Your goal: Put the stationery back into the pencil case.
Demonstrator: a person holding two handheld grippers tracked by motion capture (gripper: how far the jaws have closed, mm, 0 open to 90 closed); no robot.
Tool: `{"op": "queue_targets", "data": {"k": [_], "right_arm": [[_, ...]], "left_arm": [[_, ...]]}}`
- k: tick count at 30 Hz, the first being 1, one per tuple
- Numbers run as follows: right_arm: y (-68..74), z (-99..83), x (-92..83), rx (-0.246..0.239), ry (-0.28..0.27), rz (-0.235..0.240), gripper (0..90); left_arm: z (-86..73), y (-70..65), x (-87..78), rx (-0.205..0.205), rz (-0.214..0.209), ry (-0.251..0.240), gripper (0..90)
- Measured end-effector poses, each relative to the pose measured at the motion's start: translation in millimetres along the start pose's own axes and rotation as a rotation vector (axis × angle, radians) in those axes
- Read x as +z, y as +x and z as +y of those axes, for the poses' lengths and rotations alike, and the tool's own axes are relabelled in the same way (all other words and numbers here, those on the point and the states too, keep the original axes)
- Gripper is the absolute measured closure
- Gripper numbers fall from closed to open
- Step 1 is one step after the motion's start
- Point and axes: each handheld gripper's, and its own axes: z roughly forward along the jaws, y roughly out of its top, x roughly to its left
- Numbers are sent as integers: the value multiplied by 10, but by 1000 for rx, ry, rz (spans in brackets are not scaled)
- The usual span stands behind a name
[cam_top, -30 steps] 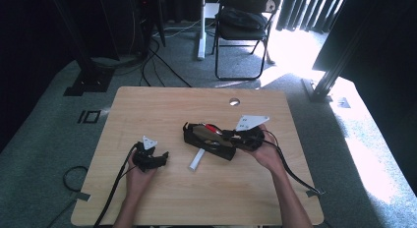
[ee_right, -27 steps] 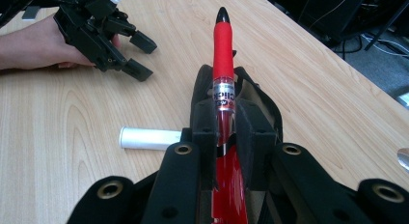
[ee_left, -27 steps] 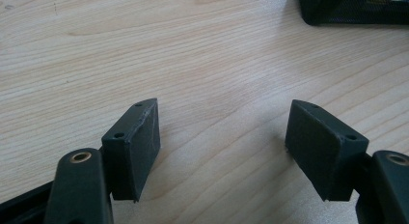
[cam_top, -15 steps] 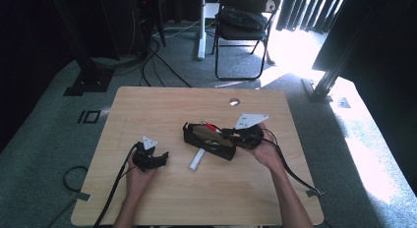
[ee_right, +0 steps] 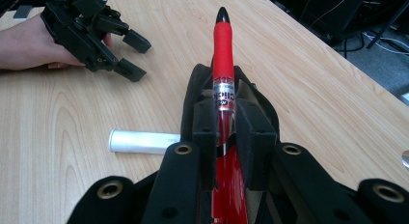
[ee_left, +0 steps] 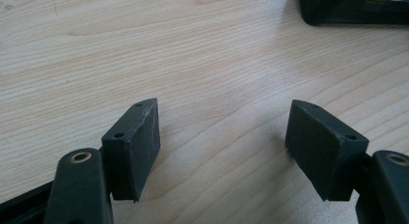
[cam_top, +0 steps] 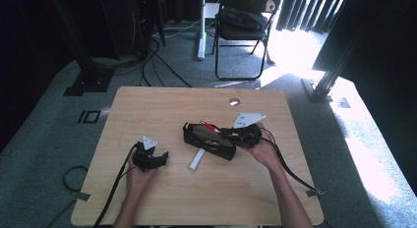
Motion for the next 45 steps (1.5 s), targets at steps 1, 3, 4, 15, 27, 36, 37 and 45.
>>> {"op": "queue_targets", "data": {"k": [1, 3, 4, 15, 27, 36, 37, 45], "right_arm": [[-3, -1, 4, -1, 0, 1, 795], [-7, 0, 12, -4, -2, 2, 795], [-7, 0, 12, -4, -2, 2, 795], [-37, -15, 70, 4, 7, -1, 795], [-59, -33, 145, 7, 12, 1, 795], [-79, -55, 218, 12, 25, -1, 795], [-82, -58, 226, 14, 25, -1, 795], [-85, -71, 269, 12, 34, 1, 794]], "left_arm": [[0, 0, 0, 0, 0, 0, 286], [0, 0, 0, 0, 0, 0, 287], [0, 0, 0, 0, 0, 0, 287], [0, 0, 0, 0, 0, -1, 287], [0, 3, 0, 4, 1, 0, 287], [0, 2, 0, 2, 1, -1, 287], [0, 1, 0, 2, 1, -1, 287], [0, 2, 0, 3, 1, 0, 286]]}}
